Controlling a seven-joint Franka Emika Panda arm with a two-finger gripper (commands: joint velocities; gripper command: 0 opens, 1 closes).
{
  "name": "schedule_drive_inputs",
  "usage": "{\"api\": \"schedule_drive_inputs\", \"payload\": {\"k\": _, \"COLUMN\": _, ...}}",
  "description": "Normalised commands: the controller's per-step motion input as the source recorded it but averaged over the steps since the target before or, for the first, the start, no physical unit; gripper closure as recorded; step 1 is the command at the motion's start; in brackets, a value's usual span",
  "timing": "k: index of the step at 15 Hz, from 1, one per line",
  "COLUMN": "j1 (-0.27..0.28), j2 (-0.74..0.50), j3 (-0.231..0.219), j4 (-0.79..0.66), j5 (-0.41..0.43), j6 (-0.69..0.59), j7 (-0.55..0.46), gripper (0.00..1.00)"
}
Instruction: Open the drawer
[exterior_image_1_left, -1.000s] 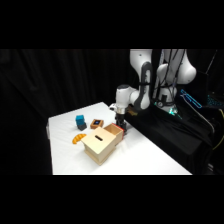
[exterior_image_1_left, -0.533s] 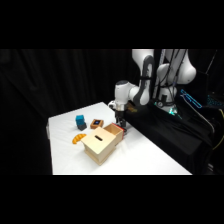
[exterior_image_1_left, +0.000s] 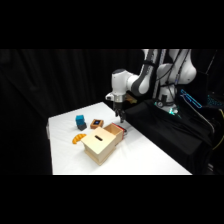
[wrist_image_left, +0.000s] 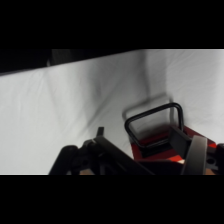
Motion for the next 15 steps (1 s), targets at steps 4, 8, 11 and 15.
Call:
{"api": "schedule_drive_inputs", "payload": {"k": 4, "j1": 0.055, "j2": -0.43, "j3": -0.035, "j4": 0.09, "j5": -0.043, "j6": -0.51, "j7": -0.05, "gripper": 0.00}}
{"api": "schedule_drive_inputs", "payload": {"k": 8, "j1": 0.055, "j2": -0.39, "j3": -0.027, "j4": 0.10, "j5": 0.021, "j6": -0.50, "j7": -0.08, "gripper": 0.00}}
{"api": "schedule_drive_inputs", "payload": {"k": 11, "j1": 0.064, "j2": -0.24, "j3": -0.026, "j4": 0.15, "j5": 0.070, "j6": -0.43, "j7": -0.08, "gripper": 0.00}}
{"api": "schedule_drive_inputs", "payload": {"k": 15, "j1": 0.086, "j2": -0.09, "j3": -0.030, "j4": 0.18, "j5": 0.138, "j6": -0.28, "j7": -0.13, "gripper": 0.00}}
